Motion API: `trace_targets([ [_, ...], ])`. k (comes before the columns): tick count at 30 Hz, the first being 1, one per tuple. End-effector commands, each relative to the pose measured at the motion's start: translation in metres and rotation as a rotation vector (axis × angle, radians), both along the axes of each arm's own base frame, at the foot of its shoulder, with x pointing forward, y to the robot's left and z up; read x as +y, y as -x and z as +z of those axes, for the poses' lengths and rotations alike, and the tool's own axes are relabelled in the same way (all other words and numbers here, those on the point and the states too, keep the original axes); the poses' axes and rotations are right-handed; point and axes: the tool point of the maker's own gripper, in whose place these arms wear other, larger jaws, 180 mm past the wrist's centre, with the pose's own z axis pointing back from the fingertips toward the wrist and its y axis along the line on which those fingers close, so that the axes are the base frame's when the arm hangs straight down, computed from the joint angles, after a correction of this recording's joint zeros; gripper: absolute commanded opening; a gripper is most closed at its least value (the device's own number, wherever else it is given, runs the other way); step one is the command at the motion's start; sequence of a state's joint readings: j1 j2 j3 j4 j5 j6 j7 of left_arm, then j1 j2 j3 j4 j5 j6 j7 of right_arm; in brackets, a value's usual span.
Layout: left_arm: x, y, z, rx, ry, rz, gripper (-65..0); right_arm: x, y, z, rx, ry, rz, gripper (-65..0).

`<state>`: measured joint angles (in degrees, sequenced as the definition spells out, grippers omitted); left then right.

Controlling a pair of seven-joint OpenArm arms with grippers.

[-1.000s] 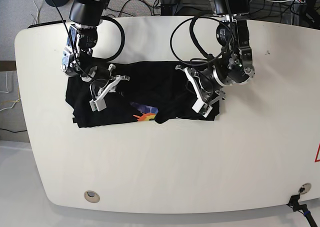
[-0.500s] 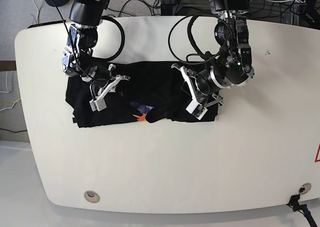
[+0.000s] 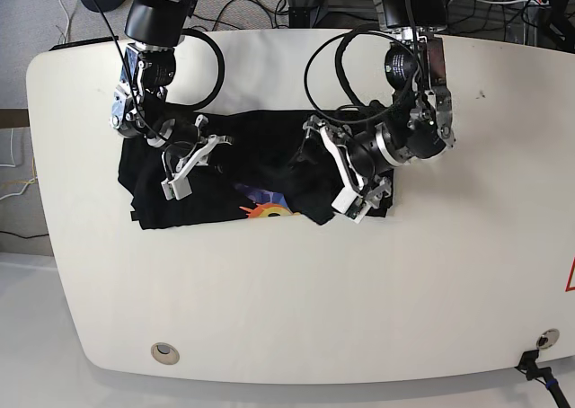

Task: Fold the T-shirt properly
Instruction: 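Grasp the shirt's end with the left gripper and fold it toward the right gripper, then grasp the shirt's other end with the right gripper and fold toward the left gripper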

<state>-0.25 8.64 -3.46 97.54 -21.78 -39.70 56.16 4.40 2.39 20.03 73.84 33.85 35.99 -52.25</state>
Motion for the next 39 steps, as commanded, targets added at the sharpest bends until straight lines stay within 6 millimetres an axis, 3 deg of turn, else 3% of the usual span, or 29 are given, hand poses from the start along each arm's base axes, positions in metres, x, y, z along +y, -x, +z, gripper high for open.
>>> trace_targets([
  [1,-0.023,-0.013,0.044,-0.097,0.155,-0.043,-13.1,-0.002,0.002,-0.003,0.019,0.033,0.019,-65.0],
  [6,-0.031,-0.014,0.053,-0.118,0.176,-0.067,-13.6,-0.002,0.002,-0.003,0.019,0.033,0.019,-65.0],
  [9,-0.028,-0.02,0.072,-0.178,0.171,-0.065,-13.6,-0.003,0.002,-0.003,0.019,0.034,0.019,-65.0],
  [14,-0.005,-0.024,0.082,-0.247,0.087,-0.064,-13.6,-0.002,0.002,-0.003,0.02,0.033,0.019,-65.0],
  [21,0.06,-0.022,0.029,-0.192,-0.263,-0.027,-13.6,-0.002,0.002,-0.003,0.02,0.031,0.018,-65.0],
  [26,0.076,-0.017,-0.008,-0.141,-0.33,-0.039,-13.6,-0.001,0.002,-0.002,0.018,0.028,0.018,-65.0],
  [30,0.09,-0.012,-0.055,-0.04,-0.352,-0.023,-13.7,-0.001,-0.001,0.001,0.007,0.026,0.018,-65.0],
  [33,0.094,-0.005,-0.085,0.021,-0.341,-0.016,-13.7,-0.003,-0.008,0.015,-0.04,0.042,0.017,-65.0],
  [36,0.094,-0.001,-0.097,0.049,-0.315,-0.01,-13.7,-0.005,-0.015,0.034,-0.1,0.061,0.02,-65.0],
  [39,0.094,0.0,-0.1,0.058,-0.31,-0.009,-13.7,-0.003,-0.025,0.067,-0.186,0.032,0.016,-56.2],
])
